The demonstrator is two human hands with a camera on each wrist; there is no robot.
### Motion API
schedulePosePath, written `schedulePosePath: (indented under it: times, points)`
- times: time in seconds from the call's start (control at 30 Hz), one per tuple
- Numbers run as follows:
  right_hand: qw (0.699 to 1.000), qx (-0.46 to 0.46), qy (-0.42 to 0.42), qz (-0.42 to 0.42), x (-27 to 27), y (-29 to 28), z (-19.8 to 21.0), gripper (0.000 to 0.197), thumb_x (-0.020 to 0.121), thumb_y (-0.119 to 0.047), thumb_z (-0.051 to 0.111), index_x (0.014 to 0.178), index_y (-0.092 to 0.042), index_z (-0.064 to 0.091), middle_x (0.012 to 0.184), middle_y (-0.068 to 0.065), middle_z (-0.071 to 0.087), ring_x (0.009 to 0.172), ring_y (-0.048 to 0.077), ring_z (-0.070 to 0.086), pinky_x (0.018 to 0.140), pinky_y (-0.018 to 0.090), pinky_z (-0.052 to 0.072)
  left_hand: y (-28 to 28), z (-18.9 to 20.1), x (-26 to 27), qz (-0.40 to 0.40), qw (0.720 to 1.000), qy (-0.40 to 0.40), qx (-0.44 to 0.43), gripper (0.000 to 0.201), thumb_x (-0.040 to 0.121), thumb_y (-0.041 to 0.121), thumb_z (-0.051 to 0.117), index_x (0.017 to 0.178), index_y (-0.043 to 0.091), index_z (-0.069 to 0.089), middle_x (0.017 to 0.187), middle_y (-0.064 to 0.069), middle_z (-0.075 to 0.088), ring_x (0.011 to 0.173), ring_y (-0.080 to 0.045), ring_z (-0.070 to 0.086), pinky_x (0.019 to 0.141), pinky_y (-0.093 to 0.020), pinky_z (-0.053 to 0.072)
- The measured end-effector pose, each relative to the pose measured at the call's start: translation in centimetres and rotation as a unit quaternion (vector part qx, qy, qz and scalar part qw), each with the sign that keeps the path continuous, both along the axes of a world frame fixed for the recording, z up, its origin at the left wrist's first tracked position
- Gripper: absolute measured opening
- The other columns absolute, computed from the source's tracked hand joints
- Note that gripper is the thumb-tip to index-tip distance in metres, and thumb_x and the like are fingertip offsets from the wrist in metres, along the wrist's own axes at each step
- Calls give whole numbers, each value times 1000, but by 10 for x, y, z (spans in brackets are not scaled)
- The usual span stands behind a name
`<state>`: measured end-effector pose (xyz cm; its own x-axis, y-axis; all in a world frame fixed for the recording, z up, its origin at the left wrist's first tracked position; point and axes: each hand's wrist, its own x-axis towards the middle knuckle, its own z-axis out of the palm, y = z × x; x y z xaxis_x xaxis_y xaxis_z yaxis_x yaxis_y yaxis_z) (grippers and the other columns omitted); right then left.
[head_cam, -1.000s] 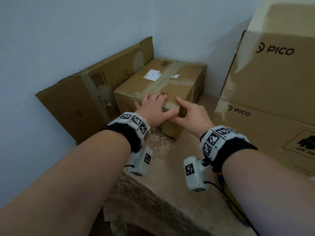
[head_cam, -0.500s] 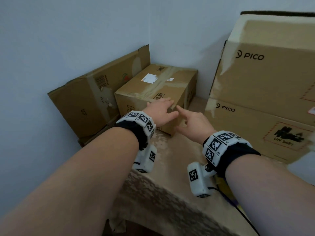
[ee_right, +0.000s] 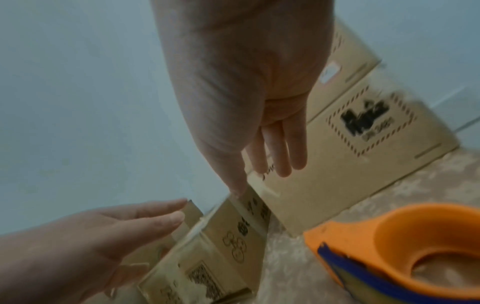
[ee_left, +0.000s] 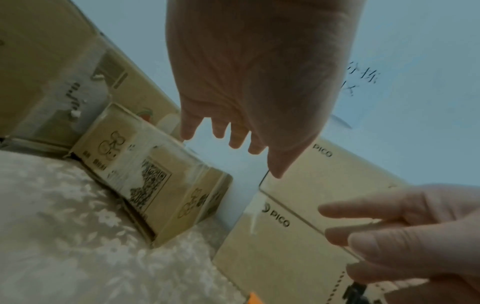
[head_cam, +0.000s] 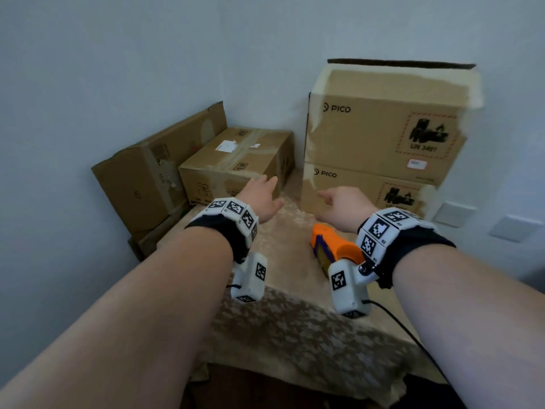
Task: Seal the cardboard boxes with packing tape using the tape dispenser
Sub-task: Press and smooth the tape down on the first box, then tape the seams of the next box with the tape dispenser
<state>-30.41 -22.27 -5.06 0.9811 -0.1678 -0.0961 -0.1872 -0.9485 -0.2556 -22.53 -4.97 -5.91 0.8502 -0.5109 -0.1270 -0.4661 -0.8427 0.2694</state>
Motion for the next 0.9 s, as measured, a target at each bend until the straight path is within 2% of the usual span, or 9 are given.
schedulePosePath:
  times: [0.17,0.3,0.43,0.63,0.73,0.9]
  points:
    - [999,-19,-33,-24,-47,-10,34,53,91,-28,60,142,-21,46,143,5,49,126,24,49,98,31,42,-7,46,-37,-11,999,-37,-14,62,99,35,44,152,13,19,156,-8,25,142,-25,26,115,-36,26]
    - [997,-19,-57,-49,-74,-21,48,51,91,-25,59,141,-22,48,141,4,51,124,23,51,95,30,44,-15,68,-66,-15,998,-68,-9,58,99,32,44,150,13,26,152,-9,33,139,-25,33,111,-34,30]
    - [994,-13,-74,-75,-94,-35,53,50,91,-25,59,140,-24,49,140,3,52,120,23,54,91,29,45,-28,82,-82,-10,996,-81,-28,48,99,30,44,143,10,39,141,-12,48,131,-27,42,102,-33,35]
    - [992,-35,-61,-107,-103,-61,47,50,89,-28,58,138,-27,51,138,1,54,122,24,53,98,33,46,-51,80,-81,-16,997,-73,-24,55,97,36,47,148,19,35,144,-7,46,130,-25,44,103,-32,37]
    - [992,-34,-56,-106,-103,-68,42,45,91,-26,57,135,-22,54,135,3,57,122,25,52,100,34,45,-60,75,-77,-13,997,-72,-22,56,98,32,46,149,16,31,149,-7,39,135,-24,38,108,-33,33]
    - [992,-24,-66,-108,-93,-79,35,33,90,-20,57,121,-14,65,121,8,64,111,26,57,93,36,50,-68,65,-61,-8,997,-77,-19,56,99,31,44,149,13,29,152,-8,35,139,-24,33,111,-33,29]
